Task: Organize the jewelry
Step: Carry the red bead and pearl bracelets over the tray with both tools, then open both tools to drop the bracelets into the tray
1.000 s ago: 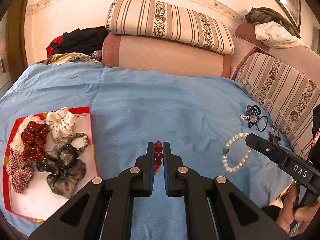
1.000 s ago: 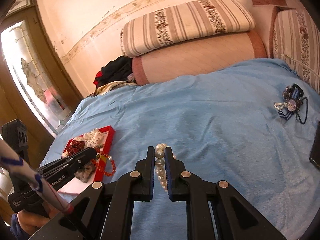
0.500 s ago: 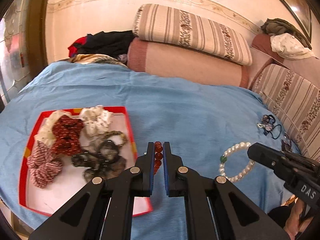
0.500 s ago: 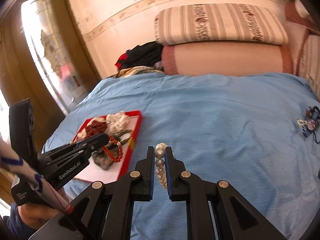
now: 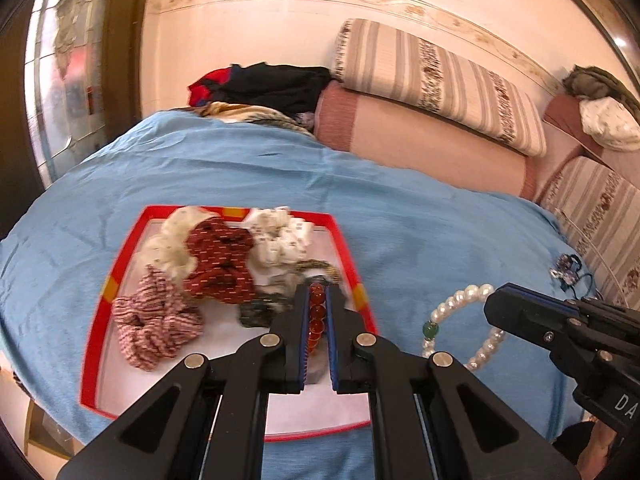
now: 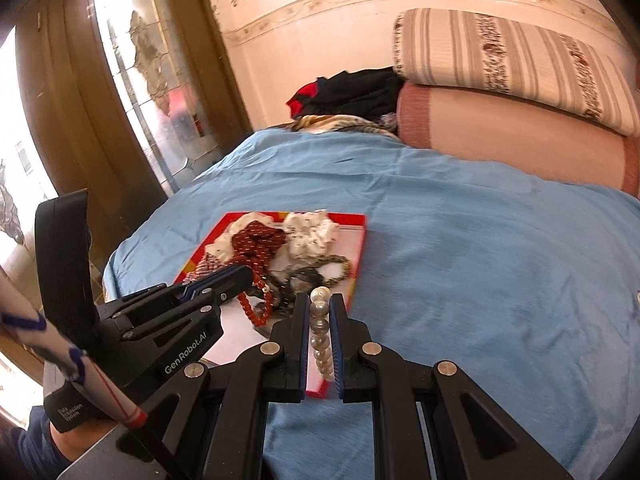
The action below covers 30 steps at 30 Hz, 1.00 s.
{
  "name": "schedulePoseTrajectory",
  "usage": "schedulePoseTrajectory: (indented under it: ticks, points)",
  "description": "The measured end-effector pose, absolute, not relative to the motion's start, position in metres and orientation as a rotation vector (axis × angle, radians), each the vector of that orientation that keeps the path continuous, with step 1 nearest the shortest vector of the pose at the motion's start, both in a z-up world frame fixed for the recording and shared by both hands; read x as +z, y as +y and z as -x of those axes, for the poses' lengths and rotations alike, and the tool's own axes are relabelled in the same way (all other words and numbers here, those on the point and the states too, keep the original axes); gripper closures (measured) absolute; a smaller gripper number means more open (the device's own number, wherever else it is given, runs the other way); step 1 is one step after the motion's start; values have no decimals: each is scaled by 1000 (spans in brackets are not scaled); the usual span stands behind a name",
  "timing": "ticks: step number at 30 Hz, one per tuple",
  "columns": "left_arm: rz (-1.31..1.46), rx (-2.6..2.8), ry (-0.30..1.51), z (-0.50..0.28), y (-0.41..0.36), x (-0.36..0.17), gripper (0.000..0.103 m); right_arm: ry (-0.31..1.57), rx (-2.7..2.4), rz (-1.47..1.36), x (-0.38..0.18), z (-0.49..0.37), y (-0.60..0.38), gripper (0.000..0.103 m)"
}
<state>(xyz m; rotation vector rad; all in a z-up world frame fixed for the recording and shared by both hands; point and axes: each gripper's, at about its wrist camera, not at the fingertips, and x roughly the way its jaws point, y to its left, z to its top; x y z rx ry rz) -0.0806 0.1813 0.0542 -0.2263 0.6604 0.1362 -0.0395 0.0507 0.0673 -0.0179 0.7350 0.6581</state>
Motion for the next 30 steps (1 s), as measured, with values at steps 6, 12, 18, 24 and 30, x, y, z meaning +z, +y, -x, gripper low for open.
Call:
schedulePoseTrajectory:
  ticks: [6, 12, 18, 24, 30]
  points:
    - [271, 196, 673, 86, 214, 43, 96, 772, 694, 43, 57, 34, 86, 93]
    - [325, 260, 720, 86, 241, 20, 96, 843, 712, 68, 27, 22, 118, 93]
    - [352, 301, 766, 81, 253, 0, 96, 888, 694, 113, 1, 13, 136, 92]
    - [356, 308, 751, 82, 254, 2, 78, 899, 665, 124, -5, 5, 139, 88]
    - [357, 333, 700, 94, 252, 27, 53, 812, 653, 109, 28, 16, 124, 73]
